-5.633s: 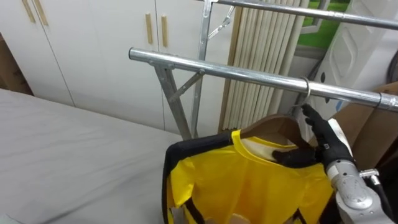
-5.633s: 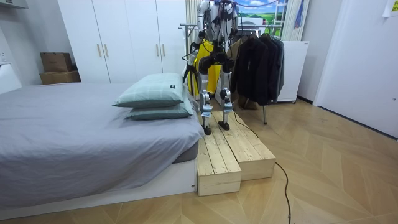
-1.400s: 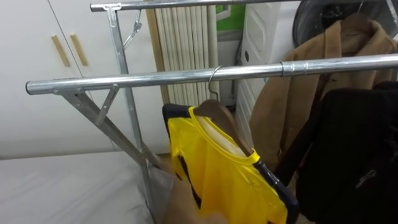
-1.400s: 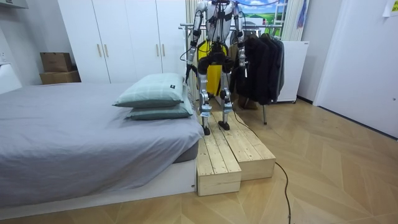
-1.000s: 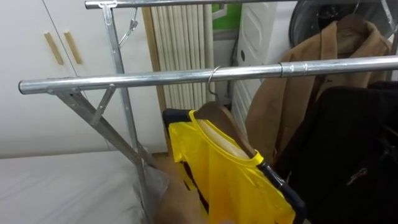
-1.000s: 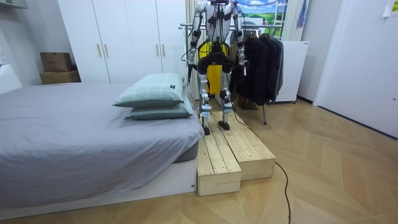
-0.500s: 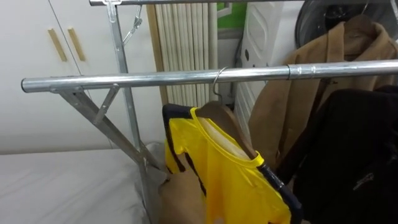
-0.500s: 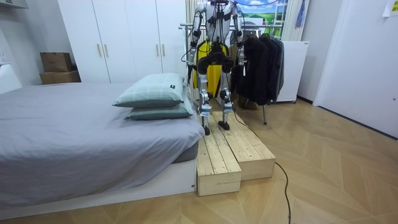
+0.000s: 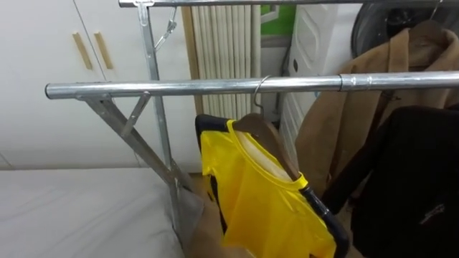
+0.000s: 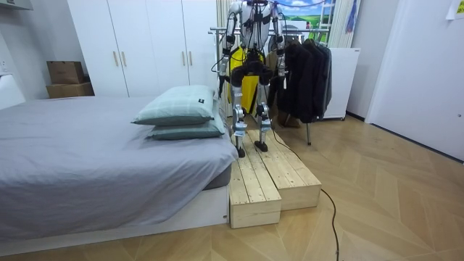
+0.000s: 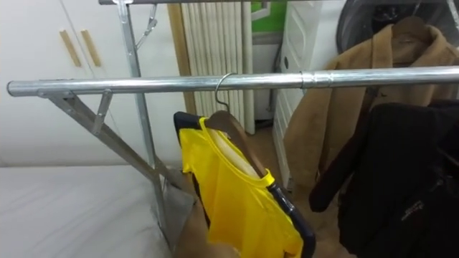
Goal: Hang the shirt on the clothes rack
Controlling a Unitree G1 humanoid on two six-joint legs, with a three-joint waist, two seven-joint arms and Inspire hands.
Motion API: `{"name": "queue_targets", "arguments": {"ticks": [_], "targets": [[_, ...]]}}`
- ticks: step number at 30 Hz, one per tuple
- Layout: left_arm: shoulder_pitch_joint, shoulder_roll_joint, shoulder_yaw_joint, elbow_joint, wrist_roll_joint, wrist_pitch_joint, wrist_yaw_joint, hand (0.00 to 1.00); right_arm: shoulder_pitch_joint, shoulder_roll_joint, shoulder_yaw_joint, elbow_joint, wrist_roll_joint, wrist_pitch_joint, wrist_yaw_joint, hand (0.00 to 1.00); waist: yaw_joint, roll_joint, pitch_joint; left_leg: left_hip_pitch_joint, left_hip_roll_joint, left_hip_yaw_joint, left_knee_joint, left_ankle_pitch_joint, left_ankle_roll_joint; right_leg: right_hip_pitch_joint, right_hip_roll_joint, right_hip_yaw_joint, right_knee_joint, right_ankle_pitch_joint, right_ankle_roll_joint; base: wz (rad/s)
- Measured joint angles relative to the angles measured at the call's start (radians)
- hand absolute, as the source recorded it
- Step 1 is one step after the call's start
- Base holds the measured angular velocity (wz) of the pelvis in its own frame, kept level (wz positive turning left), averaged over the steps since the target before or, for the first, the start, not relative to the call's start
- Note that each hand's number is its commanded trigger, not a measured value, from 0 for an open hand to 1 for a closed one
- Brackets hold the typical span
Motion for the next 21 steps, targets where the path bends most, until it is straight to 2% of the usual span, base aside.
{"name": "queue_targets", "arguments": {"ticks": [2, 5, 6, 7, 8, 9, 10, 11, 12, 13, 14, 15, 16, 17, 18, 19, 20, 21], "targets": [[-0.002, 0.0, 0.009, -0.001, -0.013, -0.005, 0.0, 0.0, -0.009, -0.002, 0.0, 0.005, -0.028, 0.001, -0.002, 0.0, 0.0, 0.001, 0.0003, -0.03, -0.001, -0.026, 0.026, 0.001, -0.001, -0.003, -0.008, -0.039, 0.003, -0.004, -0.005, 0.6], [-0.001, -0.001, 0.015, -0.005, -0.014, -0.013, 0.0, 0.0, -0.039, -0.005, 0.0, 0.028, -0.082, 0.002, -0.023, 0.0, -0.003, 0.004, 0.0019, -0.082, 0.004, -0.021, 0.054, 0.005, -0.006, 0.011, -0.023, -0.133, -0.009, -0.007, -0.011, 0.88], [-0.001, -0.001, 0.015, -0.01, -0.014, -0.013, 0.0, 0.0, -0.039, -0.005, 0.0, 0.036, -0.083, 0.002, -0.033, 0.0, -0.004, 0.003, 0.0025, -0.095, 0.005, -0.012, 0.054, 0.02, -0.008, 0.031, -0.032, -0.184, -0.028, -0.007, -0.011, 1.0], [0.0, 0.0, 0.017, -0.012, -0.014, -0.013, 0.0, 0.0, -0.039, -0.005, 0.0, 0.043, -0.084, 0.002, -0.037, 0.0, -0.004, -0.002, 0.0051, -0.102, 0.006, 0.008, 0.054, 0.028, -0.007, 0.041, -0.037, -0.213, -0.039, -0.008, -0.012, 1.34], [0.001, 0.0, 0.017, -0.015, -0.016, -0.013, 0.0, 0.0, -0.048, -0.009, -0.001, 0.063, -0.085, 0.004, -0.042, 0.0, 0.001, -0.004, 0.006, -0.113, 0.009, 0.054, 0.053, 0.049, -0.005, 0.048, -0.05, -0.269, -0.055, -0.009, -0.015, 1.26], [0.001, 0.001, 0.023, -0.021, -0.025, -0.01, 0.0, 0.0, -0.06, -0.019, -0.001, 0.073, -0.091, 0.014, -0.043, 0.0, 0.019, -0.009, 0.007, -0.128, 0.012, 0.109, 0.051, 0.067, -0.002, 0.052, -0.072, -0.344, -0.069, -0.019, -0.016, 1.18], [0.001, -0.002, 0.029, -0.023, -0.034, -0.005, 0.0, 0.0, -0.063, -0.025, -0.001, 0.073, -0.104, 0.018, -0.044, 0.0, 0.027, -0.014, 0.0049, -0.136, 0.014, 0.14, 0.058, 0.071, 0.0, 0.054, -0.082, -0.389, -0.072, -0.025, -0.016, 1.26], [0.0, -0.007, 0.039, -0.03, -0.035, 0.001, 0.0, 0.0, -0.061, -0.035, -0.002, 0.072, -0.131, 0.025, -0.046, 0.0, 0.025, -0.011, 0.0045, -0.159, 0.035, 0.231, 0.128, 0.051, 0.024, 0.065, -0.097, -0.485, -0.07, -0.04, -0.013, 1.57], [-0.001, -0.002, 0.044, -0.031, -0.035, 0.002, 0.0, 0.0, -0.054, -0.04, -0.01, 0.072, -0.156, 0.034, -0.049, 0.0, 0.023, -0.004, 0.0067, -0.164, 0.069, 0.329, 0.212, 0.009, 0.041, 0.089, -0.101, -0.58, -0.066, -0.057, -0.011, 2.06], [0.0, 0.001, 0.048, -0.03, -0.035, 0.006, -0.001, 0.0, -0.053, -0.04, -0.014, 0.072, -0.164, 0.052, -0.05, 0.0, 0.022, -0.003, 0.0075, -0.156, 0.094, 0.397, 0.273, -0.026, 0.041, 0.109, -0.101, -0.658, -0.061, -0.071, -0.01, 1.78], [0.001, 0.001, 0.054, -0.03, -0.035, 0.007, -0.001, 0.0, -0.054, -0.04, -0.014, 0.072, -0.169, 0.061, -0.051, 0.0, 0.023, -0.003, 0.0072, -0.15, 0.105, 0.422, 0.295, -0.04, 0.04, 0.118, -0.101, -0.704, -0.059, -0.078, -0.007, 1.66], [0.006, 0.0, 0.055, -0.03, -0.036, 0.008, -0.001, 0.0, -0.054, -0.042, -0.011, 0.064, -0.179, 0.074, -0.053, 0.0, 0.028, -0.002, 0.0081, -0.133, 0.115, 0.451, 0.318, -0.067, 0.033, 0.128, -0.101, -0.772, -0.05, -0.092, -0.002, 1.33], [0.007, 0.001, 0.055, -0.03, -0.036, 0.008, 0.0, 0.0, -0.055, -0.042, -0.011, 0.06, -0.182, 0.08, -0.053, 0.0, 0.029, -0.004, 0.0089, -0.129, 0.123, 0.451, 0.315, -0.073, 0.028, 0.131, -0.102, -0.799, -0.045, -0.1, 0.001, 1.56], [0.009, 0.002, 0.063, -0.029, -0.036, 0.008, 0.0, 0.0, -0.054, -0.045, -0.011, 0.058, -0.188, 0.087, -0.053, 0.0, 0.038, -0.005, 0.0104, -0.118, 0.14, 0.46, 0.316, -0.079, 0.018, 0.144, -0.103, -0.855, -0.045, -0.107, 0.008, 1.43], [0.011, 0.0, 0.063, -0.03, -0.037, 0.006, 0.0, 0.0, -0.053, -0.053, -0.01, 0.057, -0.188, 0.089, -0.053, 0.0, 0.052, -0.006, 0.0098, -0.098, 0.145, 0.466, 0.314, -0.081, 0.014, 0.156, -0.107, -0.904, -0.047, -0.112, 0.016, 1.53], [0.013, 0.0, 0.061, -0.029, -0.036, 0.006, 0.0, 0.0, -0.057, -0.057, -0.012, 0.047, -0.185, 0.087, -0.053, 0.0, 0.052, -0.008, 0.0109, -0.069, 0.137, 0.468, 0.297, -0.082, 0.008, 0.166, -0.111, -0.946, -0.047, -0.114, 0.023, 1.2], [0.015, 0.0, 0.062, -0.03, -0.036, 0.007, 0.0, 0.0, -0.057, -0.058, -0.013, 0.04, -0.186, 0.086, -0.053, 0.0, 0.049, -0.008, 0.0105, -0.055, 0.128, 0.467, 0.278, -0.083, 0.004, 0.17, -0.113, -0.967, -0.045, -0.116, 0.028, 1.15], [0.016, 0.0, 0.061, -0.031, -0.034, 0.009, 0.0, 0.0, -0.058, -0.057, -0.012, 0.023, -0.185, 0.081, -0.052, 0.0, 0.05, -0.009, 0.0111, -0.034, 0.105, 0.459, 0.221, -0.085, -0.002, 0.174, -0.117, -1.01, -0.03, -0.118, 0.034, 0.86]]}}
